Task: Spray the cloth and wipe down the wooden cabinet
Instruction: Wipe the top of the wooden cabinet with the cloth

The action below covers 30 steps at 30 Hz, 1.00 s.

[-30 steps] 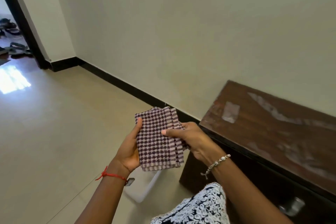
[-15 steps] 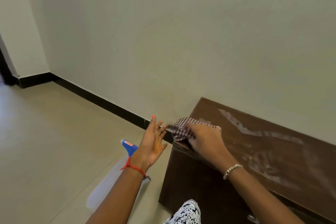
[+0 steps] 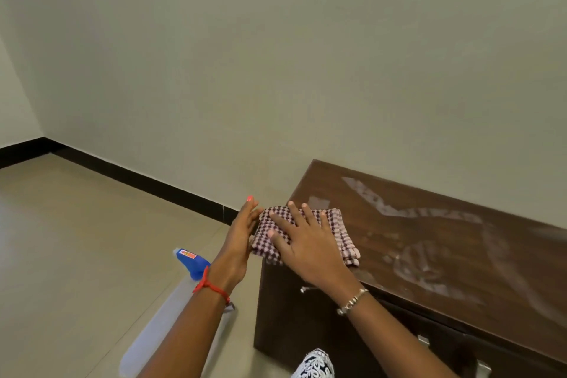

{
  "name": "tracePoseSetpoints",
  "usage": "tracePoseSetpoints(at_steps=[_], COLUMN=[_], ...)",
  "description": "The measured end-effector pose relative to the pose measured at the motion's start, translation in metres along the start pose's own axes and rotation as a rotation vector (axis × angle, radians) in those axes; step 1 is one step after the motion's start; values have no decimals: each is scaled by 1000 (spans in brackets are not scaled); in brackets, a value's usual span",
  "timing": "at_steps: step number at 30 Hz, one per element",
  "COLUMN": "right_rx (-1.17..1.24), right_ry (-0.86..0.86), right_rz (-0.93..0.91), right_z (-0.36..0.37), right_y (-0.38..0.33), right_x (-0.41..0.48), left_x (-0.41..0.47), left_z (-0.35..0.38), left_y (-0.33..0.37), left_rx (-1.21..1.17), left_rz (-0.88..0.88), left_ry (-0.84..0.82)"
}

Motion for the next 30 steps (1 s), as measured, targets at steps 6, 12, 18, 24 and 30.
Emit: tracePoseSetpoints(at_steps=[6,12,18,24,30], right_rx=[-37,34,203,119,95], right_ry=[3,-19,-63,-71,-112], right_rz=[112,121,-145,115,125], right_z=[-16,-10,-20,-28,-4], right_y=[76,83,93,146,100], right_x=[-5,68,35,59,112], left_x=[6,12,21,17,15], left_z=[41,51,49,47,51], left_y=[10,-2,-14,-12,-7], left_rx=[411,931,1117,1182,1273], left_rz=[174,358,429,435,403], left_ry=[-137,69,37,-35,-26])
Point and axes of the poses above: each hand's wrist, its own x-axis towards the middle knuckle, its own z-axis out of the palm, y = z × x, the point moved 3 cm from there along x, towards the middle knuckle, and after that the axes turned 3 degrees about y, right-handed, at the moved point
